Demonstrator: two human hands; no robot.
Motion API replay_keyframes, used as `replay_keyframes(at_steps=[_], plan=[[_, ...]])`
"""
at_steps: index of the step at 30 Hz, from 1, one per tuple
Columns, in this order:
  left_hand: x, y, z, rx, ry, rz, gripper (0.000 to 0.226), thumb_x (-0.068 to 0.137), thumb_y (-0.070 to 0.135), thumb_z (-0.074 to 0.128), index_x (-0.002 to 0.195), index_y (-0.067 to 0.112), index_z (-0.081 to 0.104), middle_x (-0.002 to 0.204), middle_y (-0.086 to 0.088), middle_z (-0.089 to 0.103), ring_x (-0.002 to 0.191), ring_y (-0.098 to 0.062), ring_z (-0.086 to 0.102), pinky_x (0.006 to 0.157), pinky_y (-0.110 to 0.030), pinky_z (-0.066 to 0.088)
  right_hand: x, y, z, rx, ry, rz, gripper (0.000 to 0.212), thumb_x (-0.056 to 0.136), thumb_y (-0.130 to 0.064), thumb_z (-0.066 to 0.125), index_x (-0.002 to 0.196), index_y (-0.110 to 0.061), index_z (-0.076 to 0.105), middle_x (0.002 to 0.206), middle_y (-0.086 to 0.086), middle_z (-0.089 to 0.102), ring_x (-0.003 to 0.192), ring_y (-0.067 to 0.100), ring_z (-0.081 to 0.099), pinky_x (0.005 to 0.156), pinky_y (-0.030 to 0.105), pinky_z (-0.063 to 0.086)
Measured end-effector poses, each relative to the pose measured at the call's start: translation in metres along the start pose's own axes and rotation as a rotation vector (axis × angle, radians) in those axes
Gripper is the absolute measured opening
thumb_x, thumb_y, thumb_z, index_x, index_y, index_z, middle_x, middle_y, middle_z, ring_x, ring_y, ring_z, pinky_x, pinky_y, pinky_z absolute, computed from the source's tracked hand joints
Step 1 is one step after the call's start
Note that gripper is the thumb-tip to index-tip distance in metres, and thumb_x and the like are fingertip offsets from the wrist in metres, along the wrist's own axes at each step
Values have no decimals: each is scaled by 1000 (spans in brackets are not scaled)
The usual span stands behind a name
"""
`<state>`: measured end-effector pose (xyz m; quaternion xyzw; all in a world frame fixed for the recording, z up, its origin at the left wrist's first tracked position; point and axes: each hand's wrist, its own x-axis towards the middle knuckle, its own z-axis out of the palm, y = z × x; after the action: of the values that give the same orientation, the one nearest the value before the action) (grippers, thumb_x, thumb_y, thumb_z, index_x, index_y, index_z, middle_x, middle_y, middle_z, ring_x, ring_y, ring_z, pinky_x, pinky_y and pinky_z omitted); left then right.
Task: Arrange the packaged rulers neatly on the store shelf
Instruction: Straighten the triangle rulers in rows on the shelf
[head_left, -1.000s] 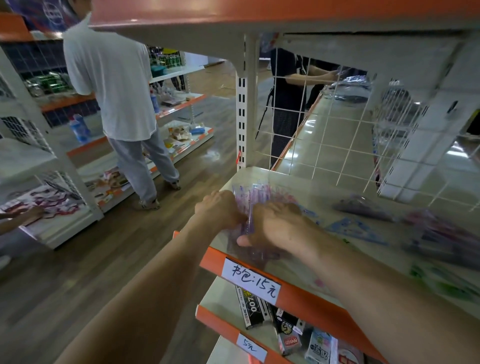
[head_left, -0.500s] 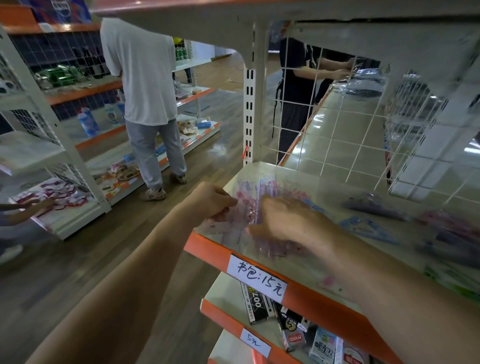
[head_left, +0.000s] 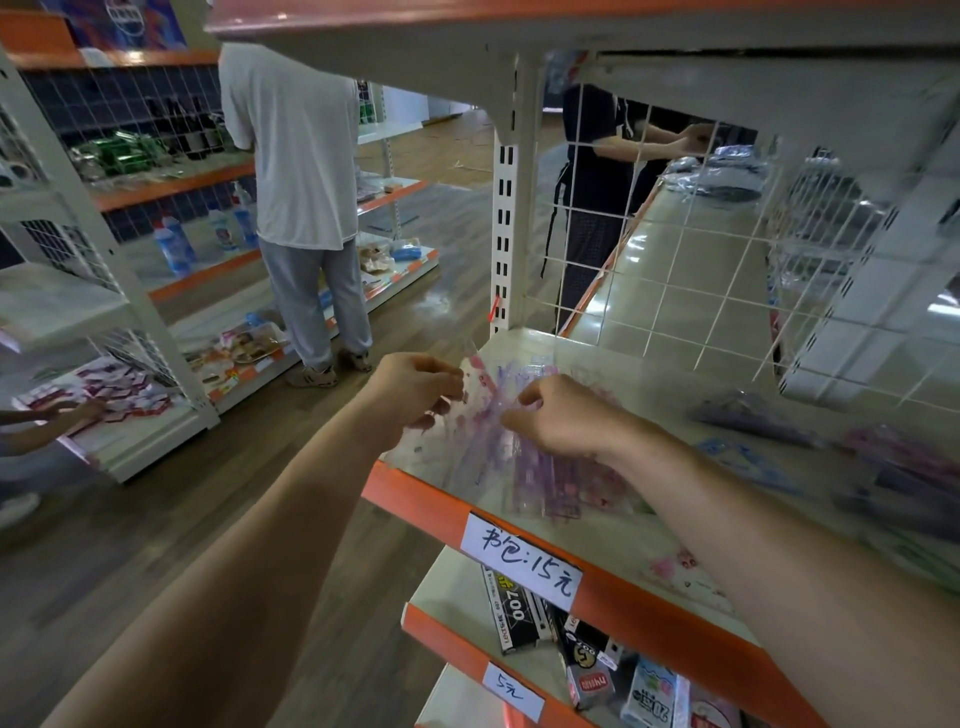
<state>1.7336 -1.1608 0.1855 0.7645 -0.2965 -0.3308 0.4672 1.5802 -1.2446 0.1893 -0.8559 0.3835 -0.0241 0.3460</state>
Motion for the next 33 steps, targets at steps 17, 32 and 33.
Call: replay_keyframes(at_steps=[17, 32, 33], plan=[[-12, 31, 18, -457, -253, 14, 9, 91, 11, 58, 94, 7, 66, 80, -10, 68, 63, -19, 64, 52, -25, 53, -9, 14, -50, 625, 220, -116, 18, 97, -12, 51, 83, -7, 62, 77, 6, 69, 71, 16, 68, 66, 29, 52], [-33, 92, 121, -223, -389, 130, 13, 90, 15, 60, 98, 5, 65, 70, -2, 62, 50, -10, 47, 44, -19, 32, -88, 99, -139, 417, 444, -82, 14, 93, -15, 58, 87, -12, 71, 69, -1, 65, 55, -1, 63, 55, 16, 44], [-36, 95, 130, -199, -376, 123, 9, 89, 15, 62, 91, 7, 65, 70, -3, 62, 49, -10, 47, 44, -19, 32, -95, 105, -146, 438, 454, -69, 13, 92, -14, 59, 85, -15, 70, 67, -1, 65, 55, 0, 63, 55, 17, 46]])
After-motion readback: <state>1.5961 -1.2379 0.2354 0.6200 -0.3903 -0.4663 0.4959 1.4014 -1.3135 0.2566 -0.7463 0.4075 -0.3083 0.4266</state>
